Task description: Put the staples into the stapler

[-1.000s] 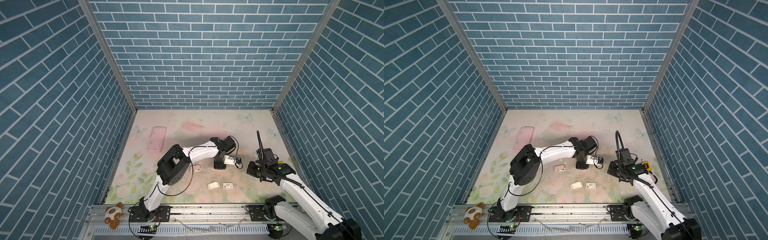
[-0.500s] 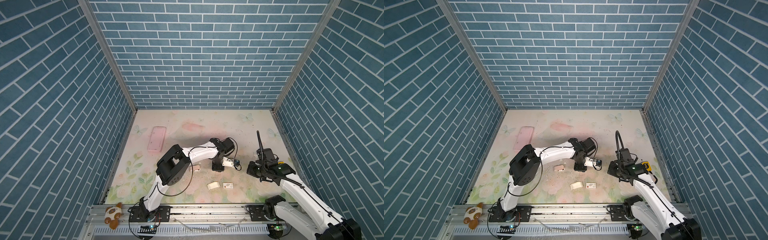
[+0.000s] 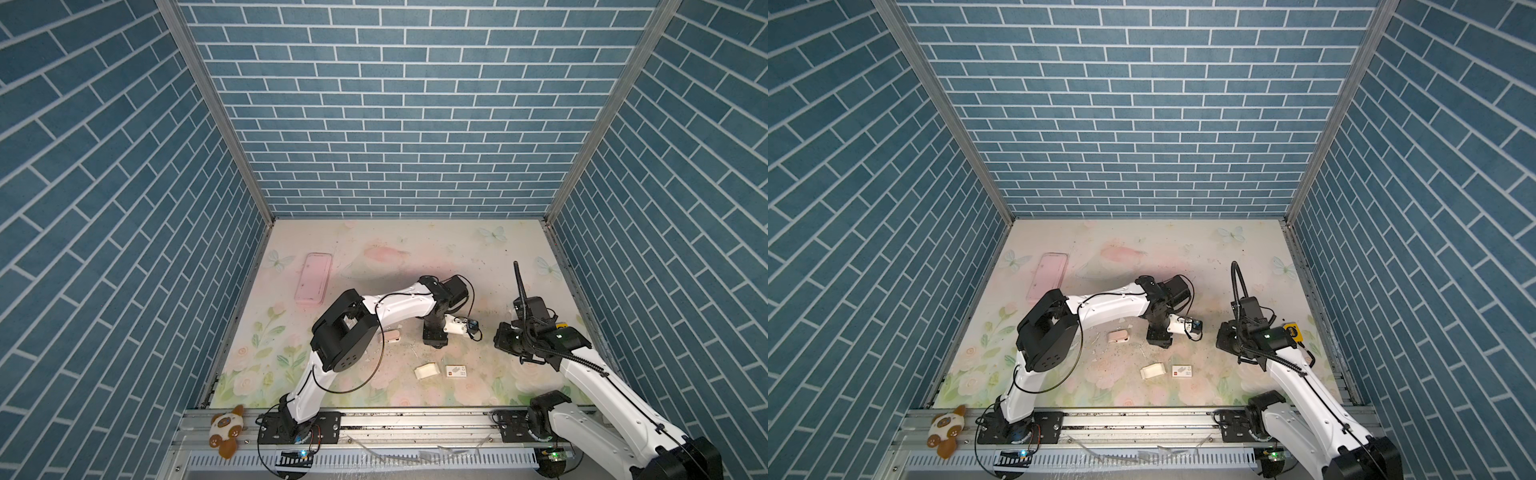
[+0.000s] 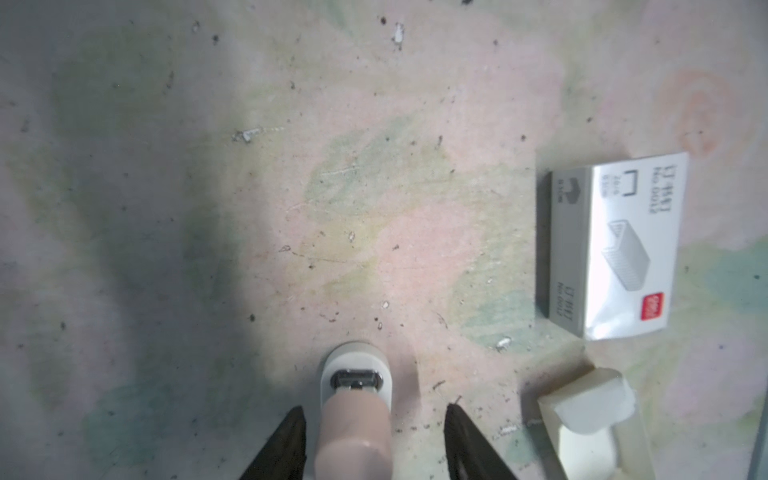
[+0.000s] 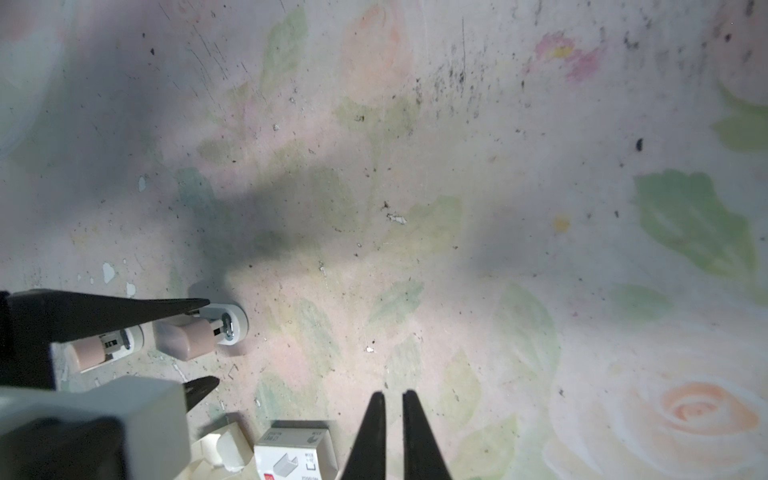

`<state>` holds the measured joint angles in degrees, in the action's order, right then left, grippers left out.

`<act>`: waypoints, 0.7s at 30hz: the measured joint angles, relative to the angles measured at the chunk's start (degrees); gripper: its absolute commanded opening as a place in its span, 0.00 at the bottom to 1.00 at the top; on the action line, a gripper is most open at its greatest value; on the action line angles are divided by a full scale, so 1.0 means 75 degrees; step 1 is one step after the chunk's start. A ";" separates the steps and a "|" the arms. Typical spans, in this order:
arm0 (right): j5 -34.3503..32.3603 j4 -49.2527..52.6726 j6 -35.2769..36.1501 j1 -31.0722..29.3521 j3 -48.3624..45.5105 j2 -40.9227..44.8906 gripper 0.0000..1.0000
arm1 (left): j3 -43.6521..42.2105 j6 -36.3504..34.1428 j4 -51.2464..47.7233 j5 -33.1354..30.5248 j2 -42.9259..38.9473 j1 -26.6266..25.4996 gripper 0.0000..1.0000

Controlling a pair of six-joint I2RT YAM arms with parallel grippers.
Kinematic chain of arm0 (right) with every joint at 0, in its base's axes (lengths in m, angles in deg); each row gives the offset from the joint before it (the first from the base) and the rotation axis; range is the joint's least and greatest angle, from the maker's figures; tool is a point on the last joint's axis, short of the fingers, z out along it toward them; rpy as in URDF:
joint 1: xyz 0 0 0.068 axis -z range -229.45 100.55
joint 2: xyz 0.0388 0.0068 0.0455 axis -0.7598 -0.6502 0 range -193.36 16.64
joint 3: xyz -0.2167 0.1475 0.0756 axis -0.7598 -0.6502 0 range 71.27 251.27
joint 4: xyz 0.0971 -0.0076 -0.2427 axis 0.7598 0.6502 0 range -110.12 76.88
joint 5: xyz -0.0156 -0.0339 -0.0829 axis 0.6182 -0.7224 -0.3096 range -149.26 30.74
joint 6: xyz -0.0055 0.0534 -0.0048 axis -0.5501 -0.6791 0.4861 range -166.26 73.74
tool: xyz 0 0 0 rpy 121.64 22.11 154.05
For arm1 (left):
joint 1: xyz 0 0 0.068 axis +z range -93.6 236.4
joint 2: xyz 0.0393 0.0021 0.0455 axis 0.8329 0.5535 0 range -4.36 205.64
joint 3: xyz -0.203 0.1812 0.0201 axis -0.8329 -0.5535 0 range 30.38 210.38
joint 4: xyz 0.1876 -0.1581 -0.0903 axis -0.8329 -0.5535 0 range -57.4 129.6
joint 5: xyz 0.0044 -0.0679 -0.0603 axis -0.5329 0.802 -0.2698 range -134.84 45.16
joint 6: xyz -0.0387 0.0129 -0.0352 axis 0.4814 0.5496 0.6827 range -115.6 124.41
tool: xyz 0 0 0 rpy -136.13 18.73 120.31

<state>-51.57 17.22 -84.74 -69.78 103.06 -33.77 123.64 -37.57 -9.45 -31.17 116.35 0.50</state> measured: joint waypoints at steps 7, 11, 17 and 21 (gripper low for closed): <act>-0.0181 -0.0495 0.0189 0.0006 0.0012 0.0052 0.37 | -0.0329 -0.0076 -0.0058 0.0184 -0.0714 0.0055 0.79; -0.0673 -0.0918 0.0280 0.0038 0.0012 0.0277 0.45 | -0.0629 -0.0023 -0.0099 0.0367 -0.1236 0.0221 1.00; -0.1649 -0.1390 0.0600 0.0166 0.0093 0.0434 0.55 | -0.0944 0.0117 -0.0169 0.0769 -0.2206 0.0863 0.99; -0.2465 -0.1865 0.0985 0.0175 0.0137 0.0568 0.98 | -0.1253 0.0306 -0.0143 0.0997 -0.2932 0.1580 0.99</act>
<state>-70.07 3.23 -77.36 -68.47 104.09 -29.51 114.24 -35.28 -10.53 -23.70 94.36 12.34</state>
